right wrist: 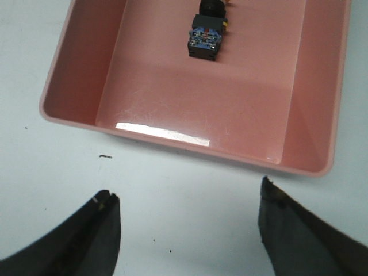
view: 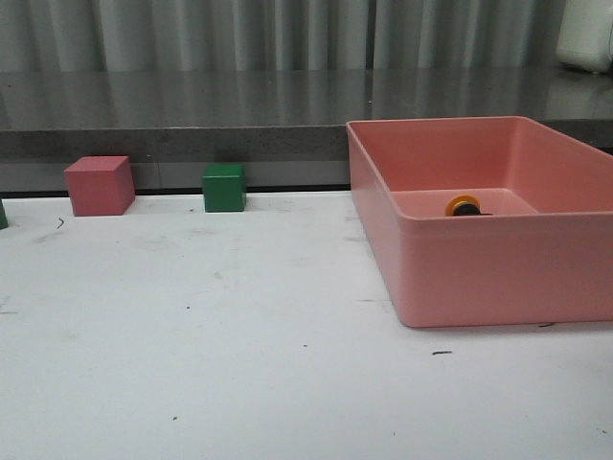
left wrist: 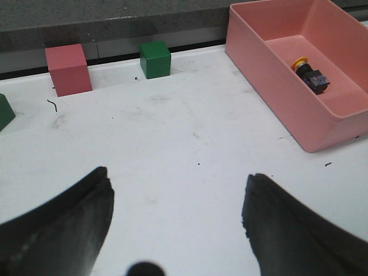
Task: Place and stand button with both arms
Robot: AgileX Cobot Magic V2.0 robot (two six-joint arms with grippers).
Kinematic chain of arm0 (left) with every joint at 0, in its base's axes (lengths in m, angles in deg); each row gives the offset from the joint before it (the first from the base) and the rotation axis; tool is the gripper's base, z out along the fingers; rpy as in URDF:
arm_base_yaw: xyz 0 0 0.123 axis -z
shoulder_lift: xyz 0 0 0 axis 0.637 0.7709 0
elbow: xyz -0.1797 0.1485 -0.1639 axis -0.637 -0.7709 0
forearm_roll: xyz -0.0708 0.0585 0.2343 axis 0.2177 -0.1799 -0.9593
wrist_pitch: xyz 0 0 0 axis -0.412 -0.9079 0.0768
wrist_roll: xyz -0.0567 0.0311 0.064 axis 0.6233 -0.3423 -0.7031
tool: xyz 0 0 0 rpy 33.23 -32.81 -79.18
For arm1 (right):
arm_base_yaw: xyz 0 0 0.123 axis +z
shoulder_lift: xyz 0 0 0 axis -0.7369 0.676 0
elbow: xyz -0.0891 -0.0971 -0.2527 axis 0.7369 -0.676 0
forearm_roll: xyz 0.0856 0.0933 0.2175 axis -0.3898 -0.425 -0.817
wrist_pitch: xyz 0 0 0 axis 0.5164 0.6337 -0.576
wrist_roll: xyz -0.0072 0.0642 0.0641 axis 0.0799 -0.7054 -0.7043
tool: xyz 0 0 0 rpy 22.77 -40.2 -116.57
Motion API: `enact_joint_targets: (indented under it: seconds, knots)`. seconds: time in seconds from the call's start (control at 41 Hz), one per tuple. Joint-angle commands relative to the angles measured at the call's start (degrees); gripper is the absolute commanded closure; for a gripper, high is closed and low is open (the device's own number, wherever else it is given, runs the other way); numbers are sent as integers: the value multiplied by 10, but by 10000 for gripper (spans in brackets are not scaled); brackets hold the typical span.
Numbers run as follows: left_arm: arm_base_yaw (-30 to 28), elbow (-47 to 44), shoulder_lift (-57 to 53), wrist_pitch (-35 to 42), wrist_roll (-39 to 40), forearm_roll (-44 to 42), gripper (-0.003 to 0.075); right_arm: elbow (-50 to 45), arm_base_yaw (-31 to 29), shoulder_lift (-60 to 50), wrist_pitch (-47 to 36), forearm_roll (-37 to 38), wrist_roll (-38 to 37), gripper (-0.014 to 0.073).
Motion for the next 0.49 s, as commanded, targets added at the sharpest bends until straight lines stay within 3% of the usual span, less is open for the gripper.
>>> enact_joint_targets:
  seconds: [0.0, 0.464]
  knots:
    - [4, 16, 5, 39, 0, 6, 246, 54, 0, 52, -17, -2, 6, 65]
    - [4, 16, 5, 39, 0, 6, 246, 257, -2, 324, 12, 8, -34, 65]
